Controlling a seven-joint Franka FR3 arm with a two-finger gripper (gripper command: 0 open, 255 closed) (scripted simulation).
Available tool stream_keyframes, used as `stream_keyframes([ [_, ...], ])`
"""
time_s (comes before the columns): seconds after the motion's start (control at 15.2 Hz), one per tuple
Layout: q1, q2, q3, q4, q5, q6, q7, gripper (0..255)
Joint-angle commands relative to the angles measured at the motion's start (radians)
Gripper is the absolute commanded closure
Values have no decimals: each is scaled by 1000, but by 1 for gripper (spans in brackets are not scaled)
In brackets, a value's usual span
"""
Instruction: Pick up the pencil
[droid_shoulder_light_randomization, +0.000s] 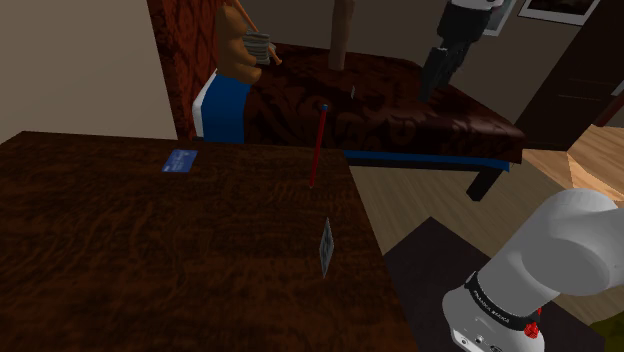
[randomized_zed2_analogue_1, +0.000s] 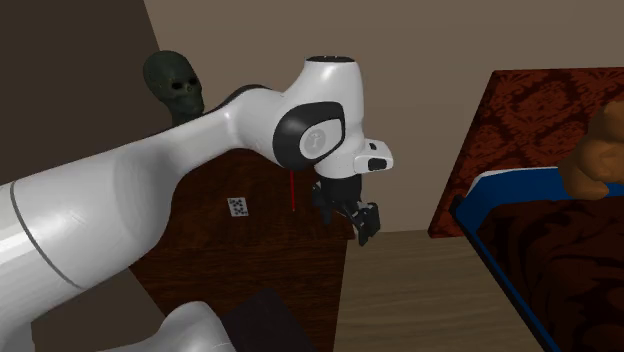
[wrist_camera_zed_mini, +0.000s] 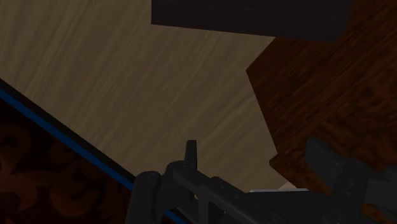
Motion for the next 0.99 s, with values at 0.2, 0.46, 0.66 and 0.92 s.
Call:
stream_keyframes([
  [0.2,30,76,47,72,34,-28,19,0],
  [0.46,65,182,108,178,73,-68,44,0],
  [0.66,90,265,154,266,97,-101,65,0],
  [0.92,120,382,215,394,119,-149,97,0],
])
